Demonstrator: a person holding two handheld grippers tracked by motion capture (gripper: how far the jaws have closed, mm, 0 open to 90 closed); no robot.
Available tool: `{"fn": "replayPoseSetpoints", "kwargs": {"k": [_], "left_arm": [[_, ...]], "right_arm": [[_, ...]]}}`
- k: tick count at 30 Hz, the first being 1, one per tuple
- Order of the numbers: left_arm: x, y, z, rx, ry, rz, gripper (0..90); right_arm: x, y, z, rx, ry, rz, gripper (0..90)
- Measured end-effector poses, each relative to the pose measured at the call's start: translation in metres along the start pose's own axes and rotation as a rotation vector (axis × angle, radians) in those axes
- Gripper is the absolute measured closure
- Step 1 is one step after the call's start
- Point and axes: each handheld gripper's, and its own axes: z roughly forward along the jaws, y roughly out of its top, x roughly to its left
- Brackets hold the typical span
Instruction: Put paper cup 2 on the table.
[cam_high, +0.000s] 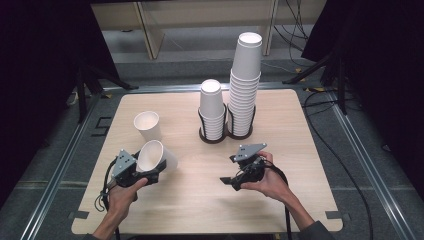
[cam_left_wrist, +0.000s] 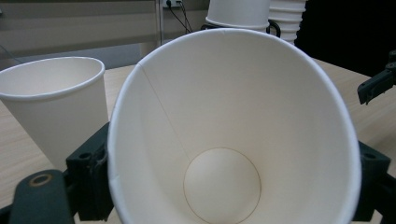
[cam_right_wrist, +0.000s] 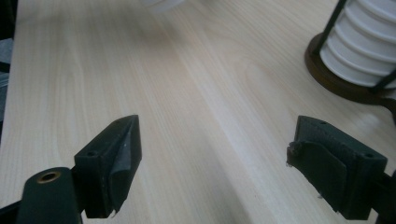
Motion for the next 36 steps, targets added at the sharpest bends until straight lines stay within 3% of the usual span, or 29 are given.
{"fn": "replayPoseSetpoints", "kwargs": {"k": [1, 2, 5, 8, 20, 22, 26, 36], "left_arm": [[0.0, 0.0, 0.003, -0.017, -0.01, -0.002, 13.7], [0.0, 0.001, 0.002, 0.006, -0.006, 0.003, 13.7], [0.0, 0.002, 0.007, 0.006, -0.015, 0.01, 13.6], [0.001, 0.002, 0.012, 0.021, -0.015, 0.01, 13.6], [0.007, 0.007, 0.037, 0.042, -0.005, 0.018, 13.6], [0.009, 0.007, 0.042, 0.042, -0.001, 0.024, 13.6], [0.012, 0.009, 0.048, 0.054, 0.015, 0.033, 13.6], [0.015, 0.012, 0.065, 0.114, 0.034, 0.061, 13.6]], "right_arm": [[0.0, -0.001, -0.001, -0.001, -0.009, 0.009, 17.0], [0.001, -0.002, -0.003, 0.001, -0.015, 0.015, 17.0], [0.004, -0.006, -0.005, 0.001, -0.035, 0.024, 17.1], [0.008, -0.009, -0.006, 0.008, -0.047, 0.003, 17.2], [0.019, -0.014, -0.004, 0.039, -0.039, -0.019, 17.3], [0.02, -0.014, -0.003, 0.042, -0.03, 0.004, 17.4], [0.018, -0.013, -0.002, 0.036, -0.035, -0.026, 17.5], [0.019, -0.013, 0.0, 0.046, -0.026, -0.03, 17.7]]}}
